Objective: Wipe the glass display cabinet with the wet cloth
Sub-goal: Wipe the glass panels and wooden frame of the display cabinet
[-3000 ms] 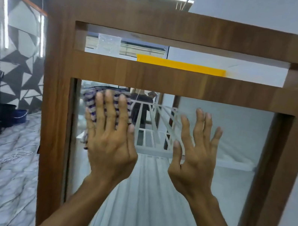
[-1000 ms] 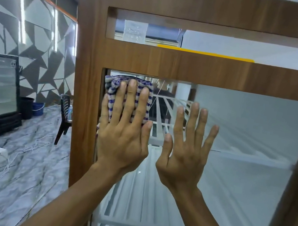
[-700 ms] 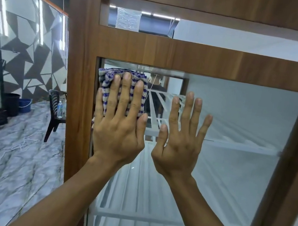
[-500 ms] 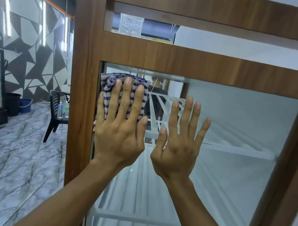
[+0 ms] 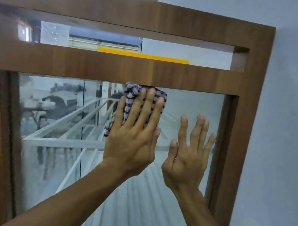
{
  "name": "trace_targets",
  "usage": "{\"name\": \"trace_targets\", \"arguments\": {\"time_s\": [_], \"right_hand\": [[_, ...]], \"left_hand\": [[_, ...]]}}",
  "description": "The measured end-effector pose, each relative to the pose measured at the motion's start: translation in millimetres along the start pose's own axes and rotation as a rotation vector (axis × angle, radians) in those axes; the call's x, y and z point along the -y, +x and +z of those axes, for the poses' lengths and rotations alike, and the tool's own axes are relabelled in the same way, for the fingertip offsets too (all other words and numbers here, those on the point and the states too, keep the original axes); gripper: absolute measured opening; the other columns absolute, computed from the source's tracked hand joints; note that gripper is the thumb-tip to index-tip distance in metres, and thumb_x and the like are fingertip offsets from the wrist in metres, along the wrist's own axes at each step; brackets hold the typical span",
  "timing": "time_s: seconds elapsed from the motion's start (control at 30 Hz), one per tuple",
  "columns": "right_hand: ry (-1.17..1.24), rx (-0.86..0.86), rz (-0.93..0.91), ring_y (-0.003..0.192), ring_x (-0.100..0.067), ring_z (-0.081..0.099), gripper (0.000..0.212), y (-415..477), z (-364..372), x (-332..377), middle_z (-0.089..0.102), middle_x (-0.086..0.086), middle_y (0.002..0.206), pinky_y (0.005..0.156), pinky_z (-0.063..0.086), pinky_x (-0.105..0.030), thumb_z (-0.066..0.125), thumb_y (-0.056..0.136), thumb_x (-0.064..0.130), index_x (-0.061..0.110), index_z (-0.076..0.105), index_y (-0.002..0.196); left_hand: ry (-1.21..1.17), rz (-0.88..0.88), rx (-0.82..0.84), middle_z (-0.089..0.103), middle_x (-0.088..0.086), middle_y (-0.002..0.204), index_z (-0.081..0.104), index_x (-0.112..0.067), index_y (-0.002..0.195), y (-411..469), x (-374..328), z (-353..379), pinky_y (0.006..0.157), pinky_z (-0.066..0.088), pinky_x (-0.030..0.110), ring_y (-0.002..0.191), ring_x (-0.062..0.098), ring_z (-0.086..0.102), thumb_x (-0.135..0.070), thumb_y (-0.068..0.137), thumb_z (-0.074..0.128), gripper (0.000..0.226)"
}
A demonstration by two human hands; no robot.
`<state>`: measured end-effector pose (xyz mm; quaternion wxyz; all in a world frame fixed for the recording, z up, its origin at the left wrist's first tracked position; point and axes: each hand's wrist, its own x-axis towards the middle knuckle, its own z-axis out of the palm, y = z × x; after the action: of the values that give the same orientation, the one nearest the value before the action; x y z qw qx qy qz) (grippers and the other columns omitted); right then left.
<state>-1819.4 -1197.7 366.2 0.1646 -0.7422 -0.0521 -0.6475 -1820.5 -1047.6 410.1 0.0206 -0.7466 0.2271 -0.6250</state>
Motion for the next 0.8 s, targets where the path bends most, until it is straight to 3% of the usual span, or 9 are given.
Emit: {"name": "trace_targets", "arguments": {"time_s": [0.1,0.2,0.3,0.5,0.67,0.8], "right_hand": [[-0.125,-0.042,0.1,0.159,-0.031,0.006,0.059,-2,-10,-33,0.015,-0.018,0.169,0.126,0.001,-0.062,0.031,0.105,0.03,0.008,0.026,0.16],[-0.144,-0.072,0.103,0.158,-0.031,0.013,0.06,-14,-15,-56,0.019,-0.017,0.168,0.124,0.01,-0.066,0.03,0.104,0.027,0.001,0.026,0.158],[-0.049,-0.15,0.079,0.156,-0.034,0.021,0.059,-29,-13,-65,0.029,-0.02,0.163,0.124,0.02,-0.061,0.037,0.099,0.015,-0.002,0.028,0.155],[-0.066,-0.141,0.072,0.154,-0.038,0.023,0.057,-33,-16,-66,0.03,-0.023,0.162,0.122,0.022,-0.063,0.04,0.099,0.012,-0.004,0.033,0.153],[-0.021,-0.083,0.104,0.157,-0.035,0.016,0.056,-26,-11,-41,0.026,-0.019,0.165,0.126,0.004,-0.062,0.034,0.102,0.015,-0.003,0.031,0.155],[0.144,0.018,-0.023,0.157,-0.034,0.013,0.057,-17,-3,0,0.021,-0.018,0.167,0.126,0.009,-0.061,0.033,0.104,0.016,-0.002,0.026,0.157]], "left_hand": [[-0.009,0.241,0.069,0.012,0.012,0.172,0.02,-0.013,0.164,19,-46,18,0.129,0.006,0.052,0.16,0.027,0.007,-0.036,0.11,0.027,0.06],[-0.015,0.218,0.075,0.008,0.011,0.173,0.016,-0.013,0.165,51,-78,28,0.13,0.001,0.051,0.161,0.025,0.004,-0.036,0.11,0.021,0.06],[-0.027,0.248,0.09,0.007,0.014,0.172,0.015,-0.008,0.164,63,-107,35,0.129,-0.003,0.05,0.16,0.026,0.004,-0.038,0.11,0.025,0.063],[0.03,0.444,0.147,0.005,0.013,0.173,0.011,-0.011,0.165,29,-86,33,0.13,0.004,0.052,0.161,0.028,0.003,-0.04,0.11,0.028,0.065],[0.02,0.301,0.087,0.015,0.01,0.172,0.022,-0.016,0.164,6,-57,20,0.129,0.012,0.052,0.16,0.025,0.012,-0.039,0.11,0.035,0.061],[0.03,0.178,0.05,0.017,0.01,0.172,0.025,-0.016,0.164,-15,-18,6,0.129,0.013,0.052,0.16,0.025,0.014,-0.038,0.11,0.038,0.06]]}}
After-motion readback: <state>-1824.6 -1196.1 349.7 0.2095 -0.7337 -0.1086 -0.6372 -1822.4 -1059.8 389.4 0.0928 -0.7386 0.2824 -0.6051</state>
